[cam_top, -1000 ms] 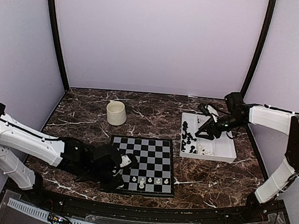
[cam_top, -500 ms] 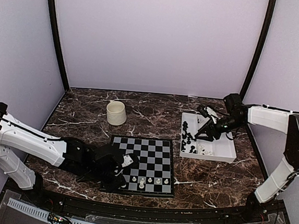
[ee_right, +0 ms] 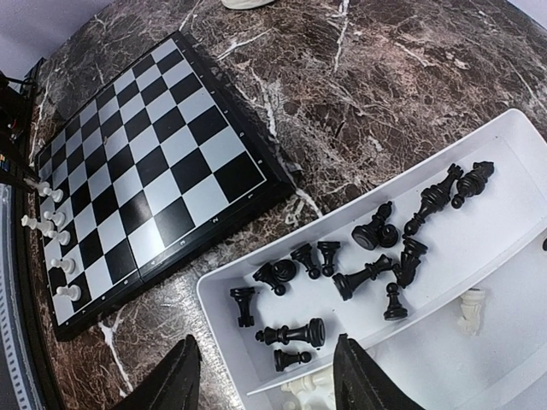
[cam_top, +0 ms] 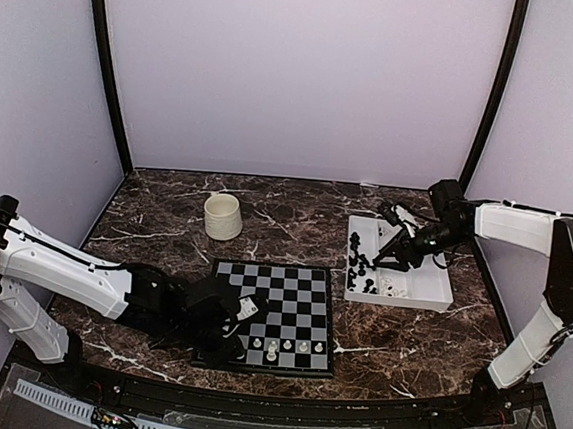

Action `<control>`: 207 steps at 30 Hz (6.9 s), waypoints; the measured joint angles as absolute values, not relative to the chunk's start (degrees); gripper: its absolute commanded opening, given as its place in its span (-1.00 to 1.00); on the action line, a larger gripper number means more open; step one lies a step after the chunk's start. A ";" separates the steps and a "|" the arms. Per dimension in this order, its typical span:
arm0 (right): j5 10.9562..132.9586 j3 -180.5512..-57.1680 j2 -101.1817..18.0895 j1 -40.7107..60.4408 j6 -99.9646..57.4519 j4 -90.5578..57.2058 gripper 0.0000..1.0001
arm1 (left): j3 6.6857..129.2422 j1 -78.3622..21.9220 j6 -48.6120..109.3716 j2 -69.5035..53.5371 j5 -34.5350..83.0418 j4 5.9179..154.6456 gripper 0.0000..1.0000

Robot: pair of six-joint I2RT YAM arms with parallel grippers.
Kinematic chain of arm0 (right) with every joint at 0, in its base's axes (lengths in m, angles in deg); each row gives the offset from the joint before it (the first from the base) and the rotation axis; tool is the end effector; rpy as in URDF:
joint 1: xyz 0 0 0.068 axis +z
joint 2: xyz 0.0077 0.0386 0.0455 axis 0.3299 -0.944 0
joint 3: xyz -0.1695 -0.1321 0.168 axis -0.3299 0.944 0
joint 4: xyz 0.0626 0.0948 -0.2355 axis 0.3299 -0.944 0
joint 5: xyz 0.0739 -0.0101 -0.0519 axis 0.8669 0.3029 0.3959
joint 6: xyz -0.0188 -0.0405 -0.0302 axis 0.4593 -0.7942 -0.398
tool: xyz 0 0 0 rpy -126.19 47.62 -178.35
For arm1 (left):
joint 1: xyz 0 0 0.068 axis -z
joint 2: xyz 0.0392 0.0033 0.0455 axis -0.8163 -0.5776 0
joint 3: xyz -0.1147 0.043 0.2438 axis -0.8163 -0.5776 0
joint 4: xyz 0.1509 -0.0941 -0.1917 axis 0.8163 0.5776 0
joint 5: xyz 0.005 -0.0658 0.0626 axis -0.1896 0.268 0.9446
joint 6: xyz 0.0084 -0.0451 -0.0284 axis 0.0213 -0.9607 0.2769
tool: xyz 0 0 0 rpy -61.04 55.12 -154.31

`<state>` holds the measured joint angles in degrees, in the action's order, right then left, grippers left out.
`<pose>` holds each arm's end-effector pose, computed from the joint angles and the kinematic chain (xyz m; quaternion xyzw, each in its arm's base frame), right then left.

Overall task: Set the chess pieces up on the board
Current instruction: Place the bishop on c1, then pick up the knight from the storage box, then pass from the right arm to the left, then place the knight at b1.

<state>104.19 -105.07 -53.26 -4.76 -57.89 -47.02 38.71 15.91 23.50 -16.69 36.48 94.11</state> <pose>0.3055 0.1026 0.2132 -0.4207 0.8133 0.2974 0.2704 0.0961 -0.2660 0.1725 0.4067 0.8559 -0.1995 0.2495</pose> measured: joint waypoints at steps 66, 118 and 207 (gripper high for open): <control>77.81 -133.90 -81.32 -4.87 -65.48 -60.92 -0.11 | 59.56 -0.77 29.60 -21.48 29.84 77.24 0.30; 132.52 -107.58 -60.19 -9.07 15.65 -1.10 -0.84 | 78.05 10.16 54.10 -44.45 55.74 45.72 0.22; 110.62 -110.69 -52.71 -14.16 -39.53 -35.46 0.21 | 91.63 -1.79 39.39 -29.55 33.05 134.81 -1.00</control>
<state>110.62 -110.69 -52.71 -14.16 -39.53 -35.46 91.63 -1.79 39.39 -29.55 33.05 134.81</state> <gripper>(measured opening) 0.605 0.058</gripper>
